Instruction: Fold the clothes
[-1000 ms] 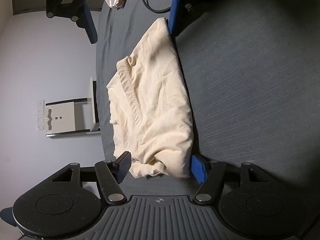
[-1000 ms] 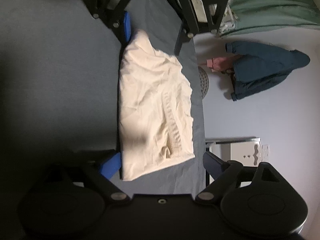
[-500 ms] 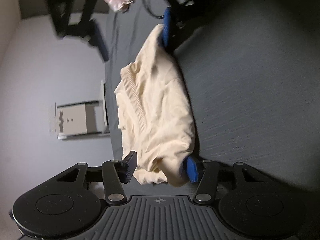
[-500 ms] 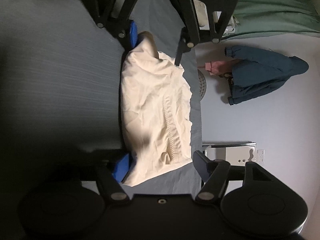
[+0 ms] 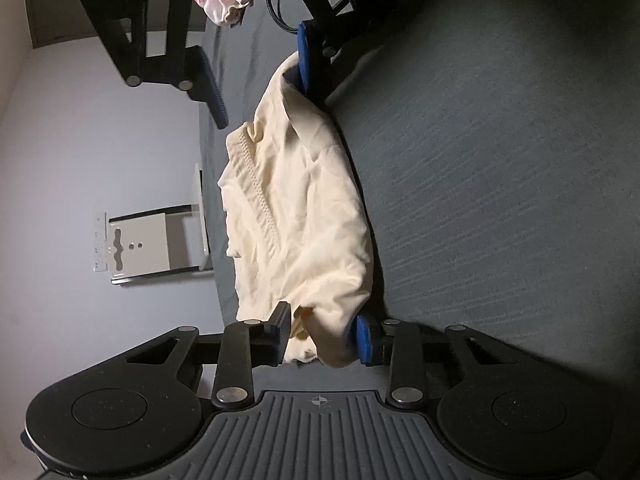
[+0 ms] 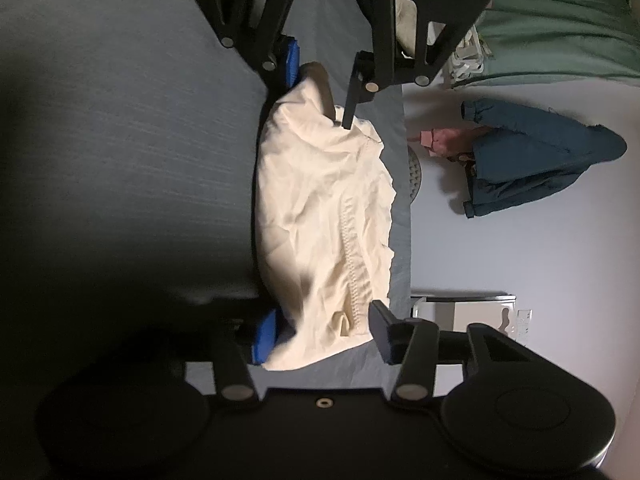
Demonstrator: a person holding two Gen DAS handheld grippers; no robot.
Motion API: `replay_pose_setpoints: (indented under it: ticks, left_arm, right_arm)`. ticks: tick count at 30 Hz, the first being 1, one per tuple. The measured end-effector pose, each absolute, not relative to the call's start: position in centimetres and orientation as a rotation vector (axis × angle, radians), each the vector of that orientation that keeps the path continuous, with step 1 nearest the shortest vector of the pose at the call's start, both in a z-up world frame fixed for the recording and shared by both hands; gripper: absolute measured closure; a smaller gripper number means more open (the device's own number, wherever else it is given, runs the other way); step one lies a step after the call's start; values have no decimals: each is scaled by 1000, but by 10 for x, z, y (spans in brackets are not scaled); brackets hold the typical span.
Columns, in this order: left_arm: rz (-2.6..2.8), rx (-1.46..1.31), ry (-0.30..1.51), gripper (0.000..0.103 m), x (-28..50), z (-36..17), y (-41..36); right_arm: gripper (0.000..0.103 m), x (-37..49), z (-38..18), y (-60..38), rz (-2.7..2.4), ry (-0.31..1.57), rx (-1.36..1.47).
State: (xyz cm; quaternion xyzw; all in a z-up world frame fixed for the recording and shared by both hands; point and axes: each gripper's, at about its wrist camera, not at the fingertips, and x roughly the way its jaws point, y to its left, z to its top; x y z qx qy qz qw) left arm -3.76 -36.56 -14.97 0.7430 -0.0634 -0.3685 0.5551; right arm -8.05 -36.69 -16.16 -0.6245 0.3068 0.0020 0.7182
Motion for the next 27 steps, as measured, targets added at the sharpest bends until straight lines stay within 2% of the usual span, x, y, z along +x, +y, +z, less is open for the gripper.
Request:
replay_pose_setpoints:
  ticks: [2,7,10,14,18,27]
  left_arm:
    - [-875,1749,-130,83,-38,-150,-366]
    - [-874,1729,-105,89,-39,-150,-365]
    - [-879,1715,-81,94,-35,-148,-364]
    - [-898,1692,-40,98,-31,-145,-360]
    - [-930,1673,7,98,-30,-136,-354]
    - [-1019,1660,105,98,-44,-111,-317]
  right_arm:
    - [65,-80,-162,-367,6,689,-1367]
    - [80,-77,-167,-369,13,719,-1367]
    - [95,-75,-170,-371,23,746,-1364]
    - [96,-74,-161,-372,41,765,-1287]
    - [96,-77,-145,-369,77,786,-1191]
    - [97,-99,-125,-338,227,834,-1165]
